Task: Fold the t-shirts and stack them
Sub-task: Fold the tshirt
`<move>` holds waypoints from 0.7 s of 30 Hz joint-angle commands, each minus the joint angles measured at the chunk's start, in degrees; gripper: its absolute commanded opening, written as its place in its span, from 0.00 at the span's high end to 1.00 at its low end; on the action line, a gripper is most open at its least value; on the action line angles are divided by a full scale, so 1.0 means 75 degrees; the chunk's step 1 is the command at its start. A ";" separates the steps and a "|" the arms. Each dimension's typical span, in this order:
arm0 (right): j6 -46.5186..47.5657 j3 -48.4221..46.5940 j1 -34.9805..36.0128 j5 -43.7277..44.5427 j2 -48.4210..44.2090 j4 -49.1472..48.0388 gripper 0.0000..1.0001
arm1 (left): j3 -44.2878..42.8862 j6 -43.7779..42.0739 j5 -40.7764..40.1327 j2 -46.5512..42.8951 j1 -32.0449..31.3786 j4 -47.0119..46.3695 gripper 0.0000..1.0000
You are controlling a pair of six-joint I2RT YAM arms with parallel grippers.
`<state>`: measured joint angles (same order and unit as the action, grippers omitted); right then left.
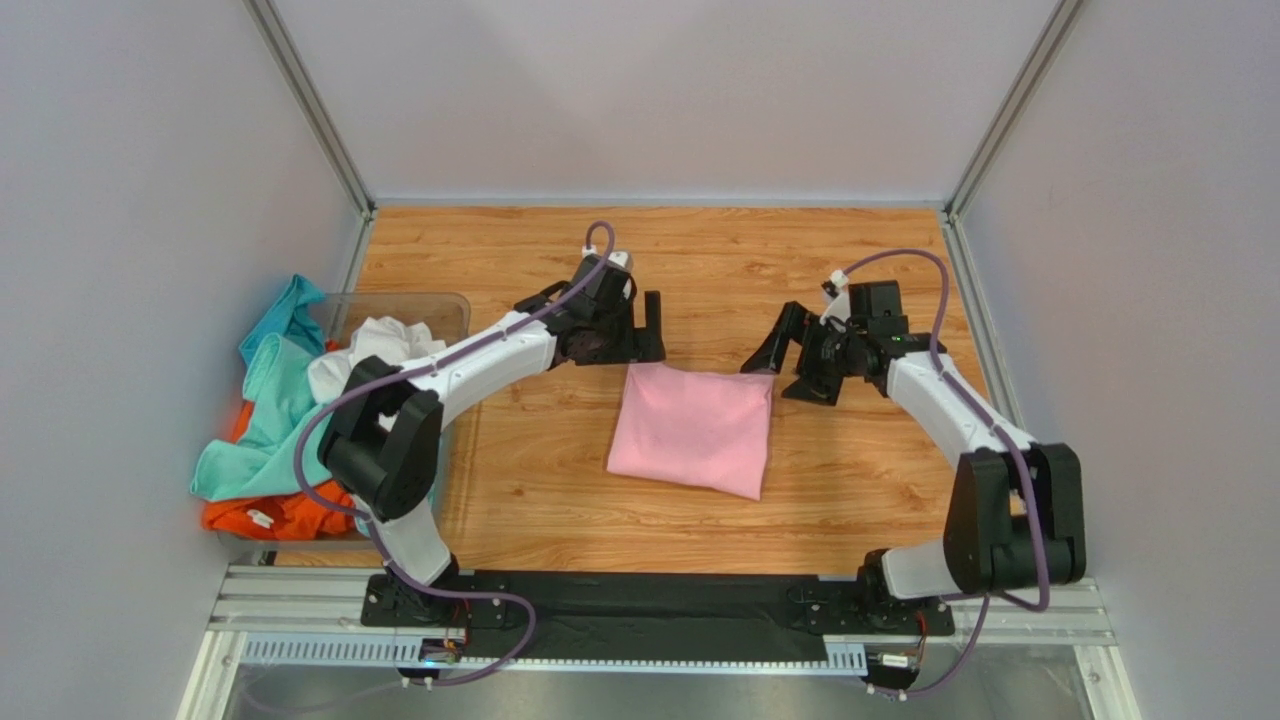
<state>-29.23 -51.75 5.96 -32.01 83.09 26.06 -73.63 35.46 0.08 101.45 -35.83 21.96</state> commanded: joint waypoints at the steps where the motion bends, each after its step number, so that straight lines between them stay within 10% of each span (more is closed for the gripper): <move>1: 0.0406 0.0102 0.0026 -0.0419 -0.0940 0.0544 0.00 | 0.0358 0.0076 0.0434 -0.1090 -0.0003 -0.0126 0.00; 21: 0.0077 0.1392 0.1350 -0.1123 -0.1038 -0.0604 0.00 | 0.1918 0.0662 0.2124 -0.0812 -0.0554 -0.1675 0.00</move>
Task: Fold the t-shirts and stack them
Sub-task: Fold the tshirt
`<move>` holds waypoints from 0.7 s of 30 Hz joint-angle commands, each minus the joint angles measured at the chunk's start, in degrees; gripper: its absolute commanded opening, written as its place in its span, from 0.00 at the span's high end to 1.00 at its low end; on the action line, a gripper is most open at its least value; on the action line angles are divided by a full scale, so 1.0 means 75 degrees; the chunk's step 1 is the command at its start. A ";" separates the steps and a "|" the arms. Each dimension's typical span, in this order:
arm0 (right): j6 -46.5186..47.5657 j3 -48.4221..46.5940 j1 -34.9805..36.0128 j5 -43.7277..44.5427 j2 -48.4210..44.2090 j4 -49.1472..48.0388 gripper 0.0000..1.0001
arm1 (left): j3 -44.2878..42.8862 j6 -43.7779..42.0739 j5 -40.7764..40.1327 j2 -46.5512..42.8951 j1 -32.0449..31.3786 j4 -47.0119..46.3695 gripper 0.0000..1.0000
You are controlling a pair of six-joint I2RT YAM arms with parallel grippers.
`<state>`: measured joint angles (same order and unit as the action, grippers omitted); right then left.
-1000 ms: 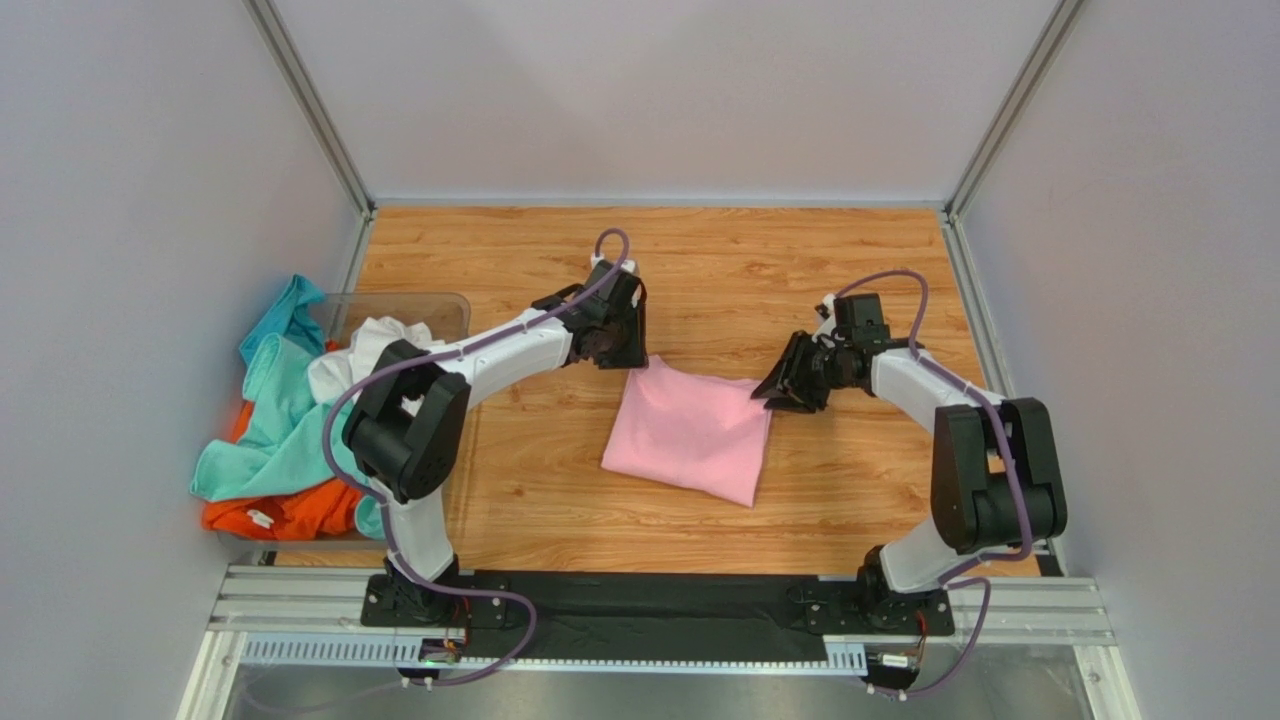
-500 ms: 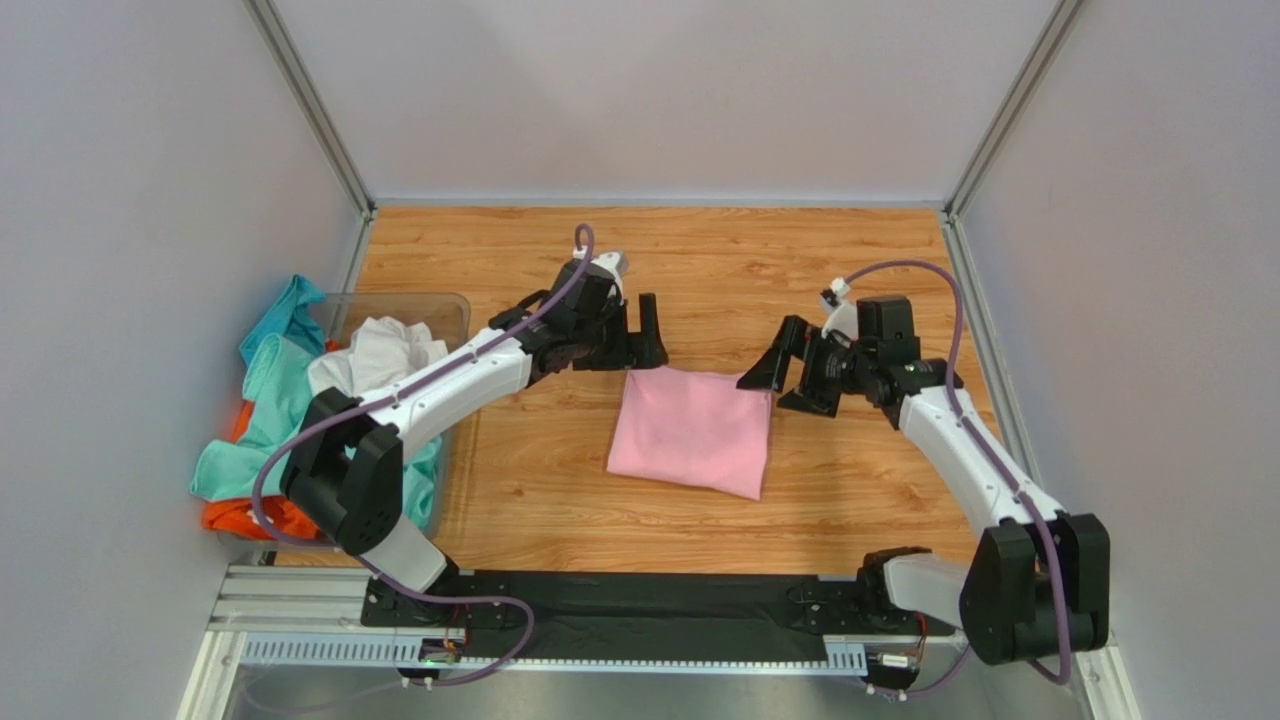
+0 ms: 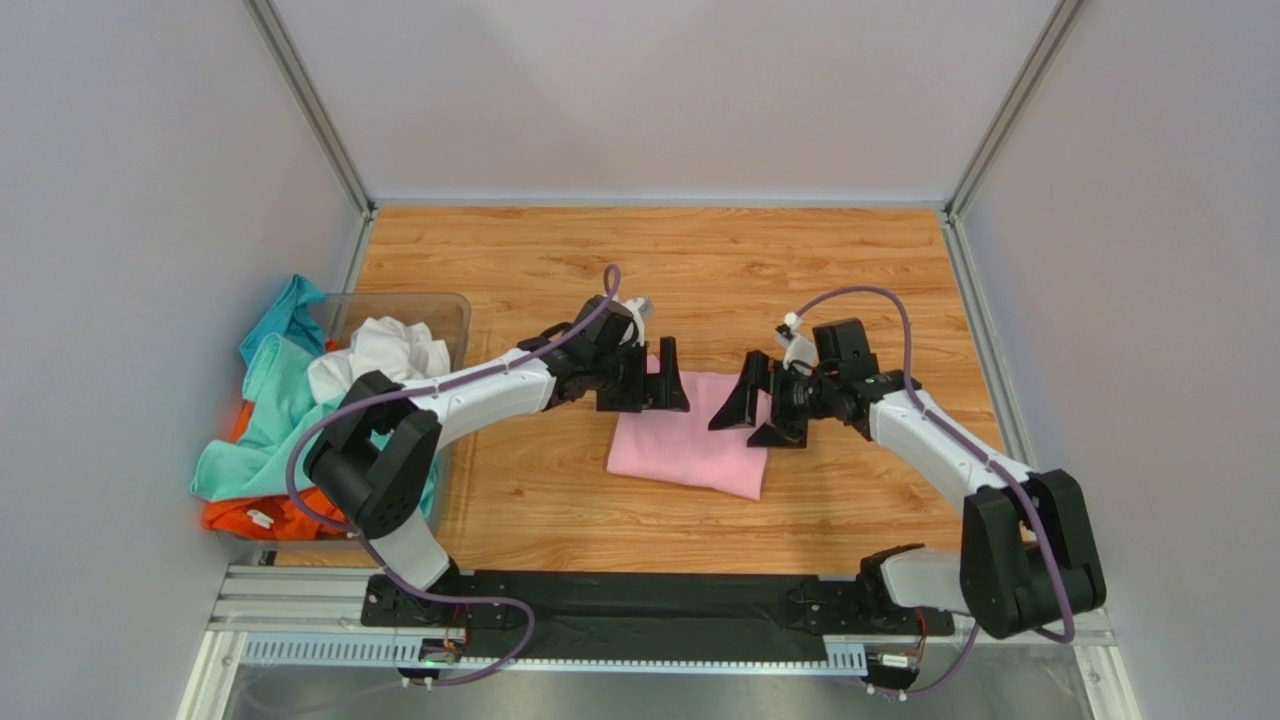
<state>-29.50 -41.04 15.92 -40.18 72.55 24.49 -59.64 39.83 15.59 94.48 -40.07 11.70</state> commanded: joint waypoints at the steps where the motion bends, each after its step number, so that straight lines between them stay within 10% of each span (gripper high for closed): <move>1: 0.0147 -0.0025 0.0021 -0.0010 0.0462 -0.0406 0.00 | 0.0076 0.0056 -0.0179 0.0199 0.0000 -0.0260 0.00; 21: 0.0792 -0.0985 0.0010 0.0834 0.0206 0.0695 0.00 | 0.0487 -0.0283 -0.1728 -0.1333 0.0000 0.0783 0.00</move>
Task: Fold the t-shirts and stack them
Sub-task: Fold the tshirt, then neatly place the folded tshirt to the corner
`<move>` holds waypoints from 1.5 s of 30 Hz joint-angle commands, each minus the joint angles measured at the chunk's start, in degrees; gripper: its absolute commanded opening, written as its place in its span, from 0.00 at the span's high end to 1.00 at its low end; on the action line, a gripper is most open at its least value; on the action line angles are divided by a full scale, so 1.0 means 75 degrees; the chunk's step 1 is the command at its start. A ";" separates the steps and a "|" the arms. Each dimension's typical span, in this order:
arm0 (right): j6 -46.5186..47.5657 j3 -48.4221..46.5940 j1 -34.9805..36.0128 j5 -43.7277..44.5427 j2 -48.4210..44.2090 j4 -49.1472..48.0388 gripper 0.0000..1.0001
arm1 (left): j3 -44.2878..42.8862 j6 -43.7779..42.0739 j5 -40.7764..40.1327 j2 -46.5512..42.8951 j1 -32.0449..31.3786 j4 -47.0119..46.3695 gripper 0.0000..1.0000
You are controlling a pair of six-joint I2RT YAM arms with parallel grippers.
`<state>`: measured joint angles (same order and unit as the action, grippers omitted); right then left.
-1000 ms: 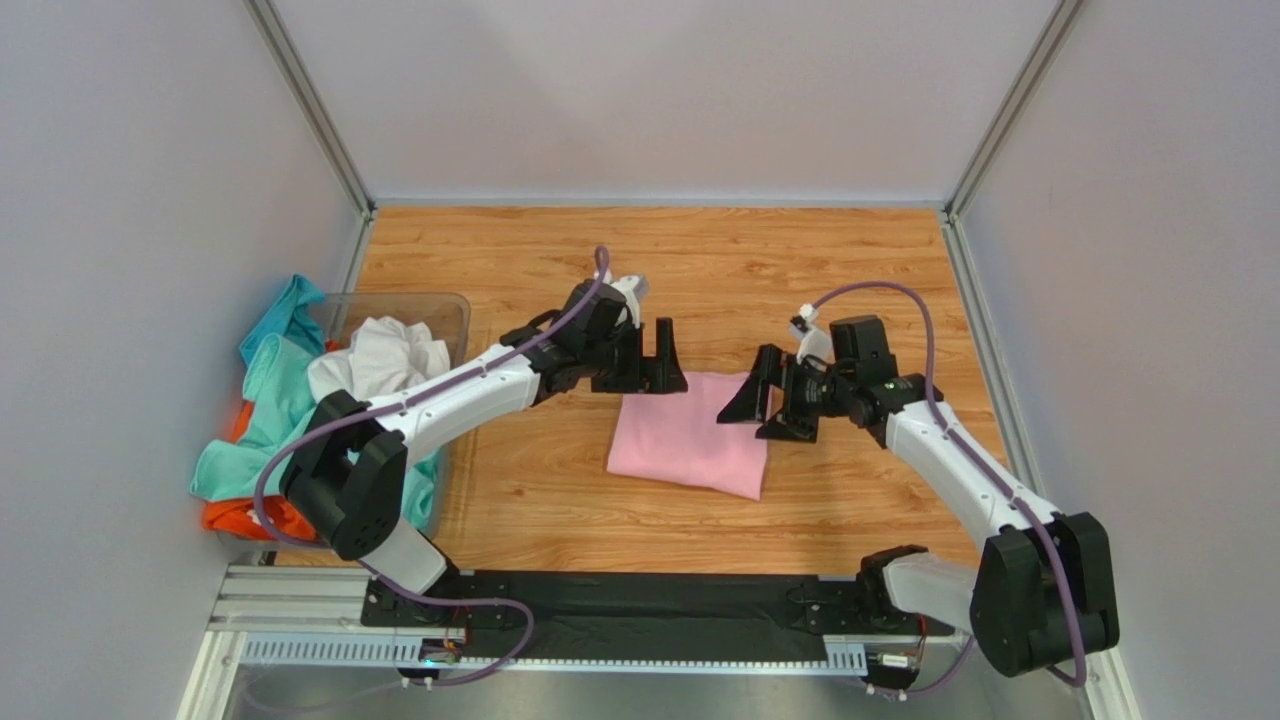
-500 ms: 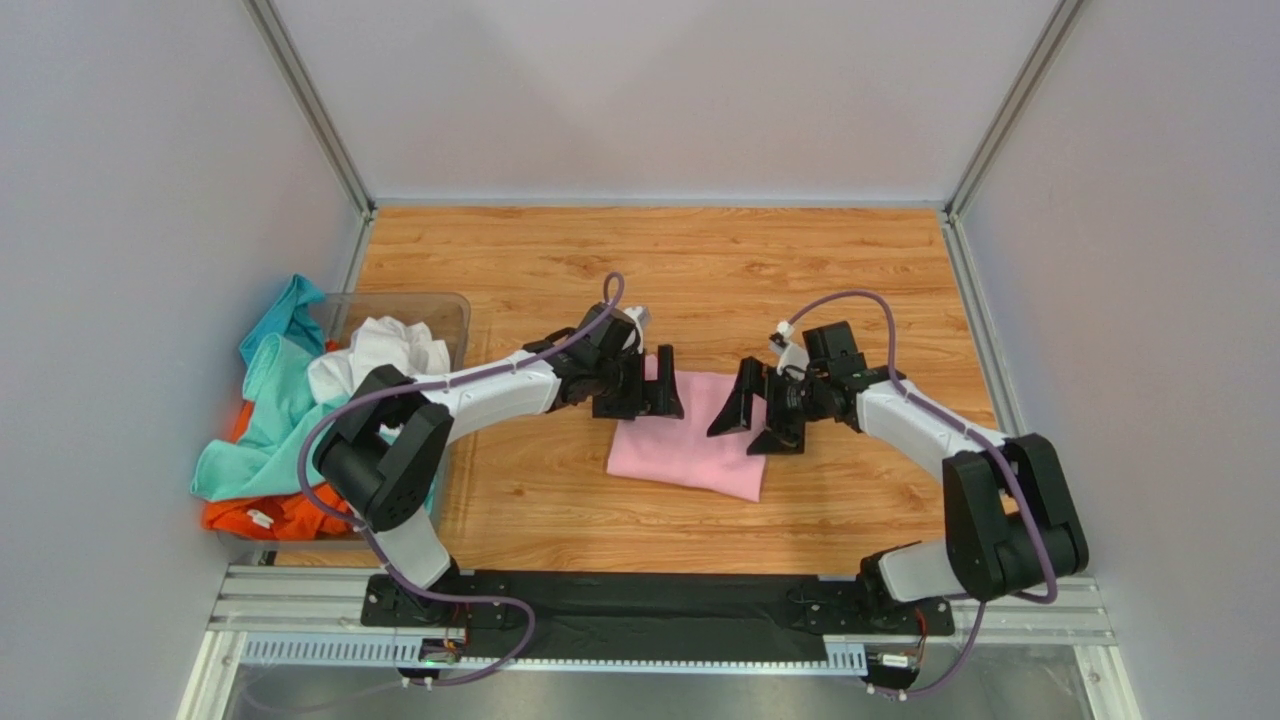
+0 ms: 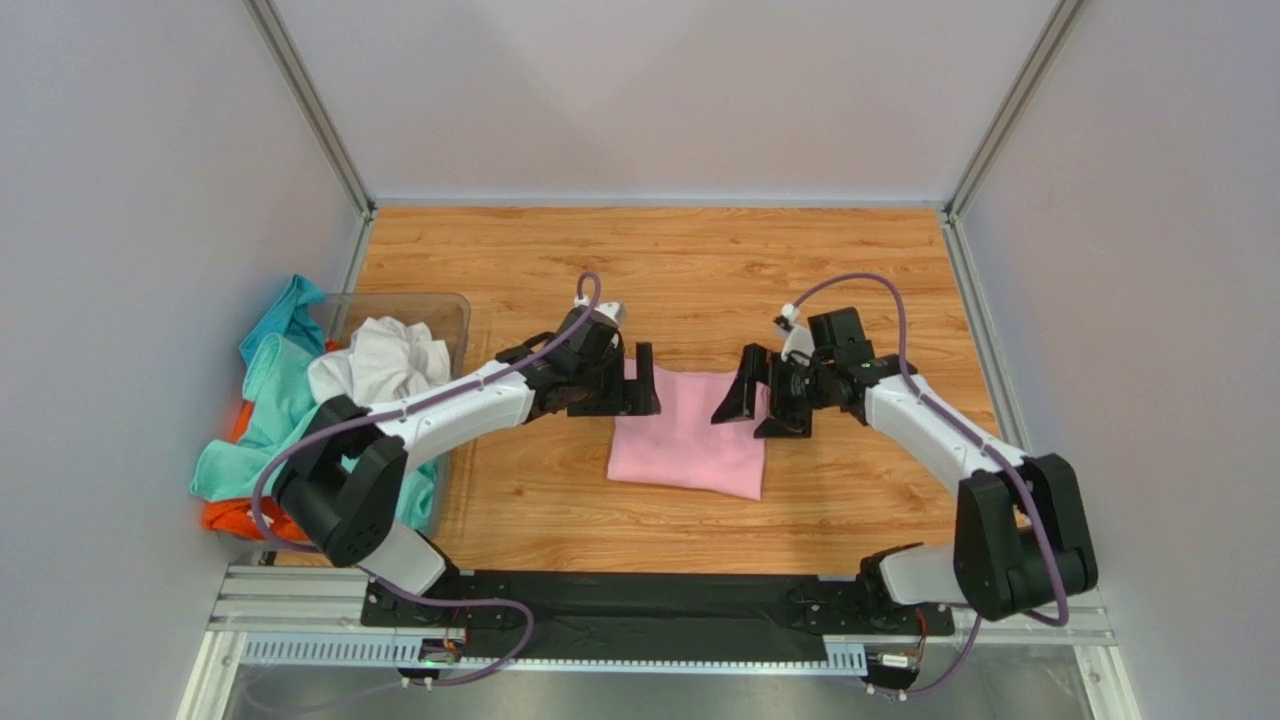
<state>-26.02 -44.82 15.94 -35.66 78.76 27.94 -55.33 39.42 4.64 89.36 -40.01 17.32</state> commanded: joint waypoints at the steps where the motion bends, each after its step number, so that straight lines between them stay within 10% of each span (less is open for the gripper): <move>1: 0.0340 -0.0539 0.0018 0.0254 -0.0715 0.0247 0.00 | -0.0099 -0.0252 -0.0279 -0.0700 0.0002 0.0023 0.00; 31: 0.0552 -0.2450 -0.0403 0.0805 0.3478 -0.0515 0.00 | -0.1857 -0.0592 0.1010 0.2698 0.0659 -0.0810 0.00; 45: 0.0985 -0.2802 -0.0357 0.0852 0.0625 0.0703 0.00 | -0.1424 -0.0967 0.0061 0.0005 0.0670 0.0256 0.00</move>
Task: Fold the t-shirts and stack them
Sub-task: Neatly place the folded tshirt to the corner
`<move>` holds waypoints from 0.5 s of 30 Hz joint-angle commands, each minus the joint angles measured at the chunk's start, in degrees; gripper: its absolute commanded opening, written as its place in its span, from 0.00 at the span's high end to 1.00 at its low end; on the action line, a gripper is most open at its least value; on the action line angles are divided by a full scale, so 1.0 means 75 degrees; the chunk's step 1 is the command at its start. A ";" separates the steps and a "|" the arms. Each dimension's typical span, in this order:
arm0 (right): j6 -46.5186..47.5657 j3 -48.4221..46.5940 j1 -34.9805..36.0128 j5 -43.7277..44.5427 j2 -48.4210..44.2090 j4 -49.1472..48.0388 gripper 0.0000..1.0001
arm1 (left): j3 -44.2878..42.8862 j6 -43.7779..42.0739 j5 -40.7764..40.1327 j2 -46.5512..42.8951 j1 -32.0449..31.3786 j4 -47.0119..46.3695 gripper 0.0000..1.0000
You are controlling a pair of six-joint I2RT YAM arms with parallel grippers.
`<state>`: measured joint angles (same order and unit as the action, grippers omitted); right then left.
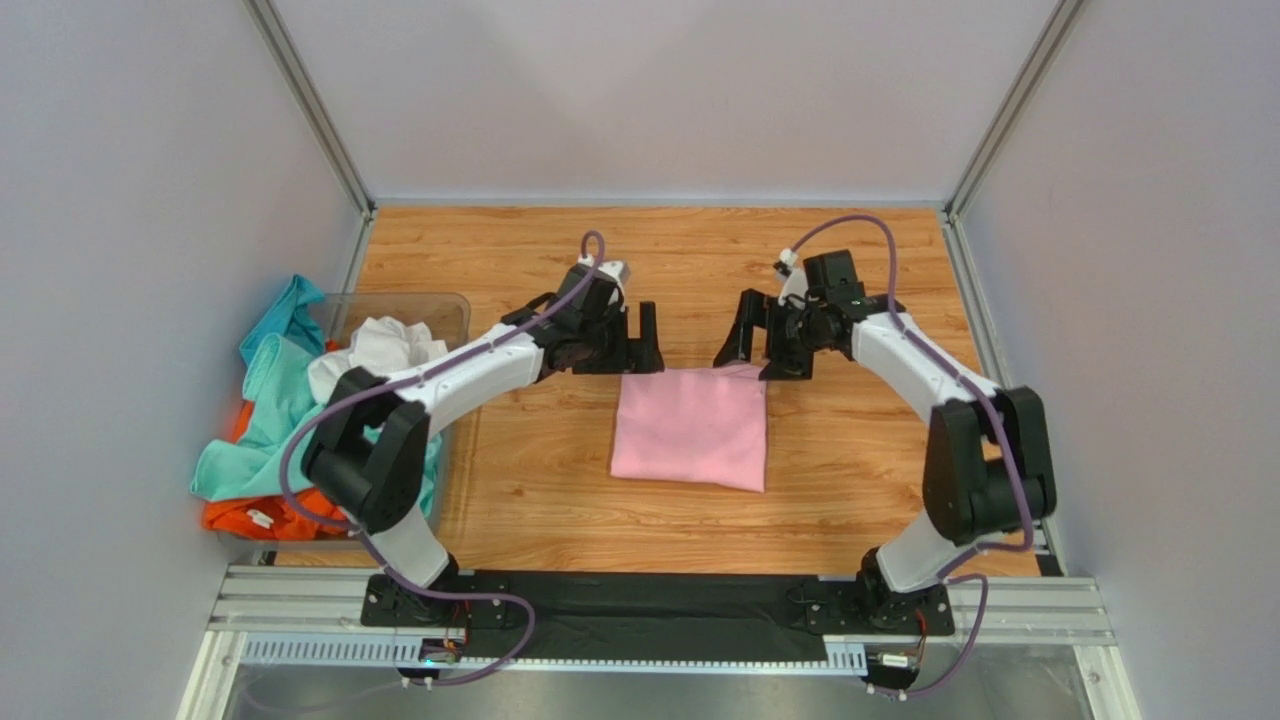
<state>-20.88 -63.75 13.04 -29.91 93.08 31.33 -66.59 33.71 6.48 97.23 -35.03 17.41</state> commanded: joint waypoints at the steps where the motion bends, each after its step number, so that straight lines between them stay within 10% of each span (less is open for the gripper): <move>1: 0.0323 -0.0092 0.0043 0.0271 -0.1579 0.0391 0.00 | 0.0205 -0.0218 -0.0219 -0.1429 -0.0006 0.0477 0.00; 15: -0.0366 0.2451 0.0382 0.1608 -0.3926 0.0757 0.04 | 0.2760 0.0262 -0.1614 -0.5697 -0.0006 0.2178 0.00</move>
<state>-21.47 -46.74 14.17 -20.75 64.10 37.93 -47.55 34.20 -2.66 58.24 -35.09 28.67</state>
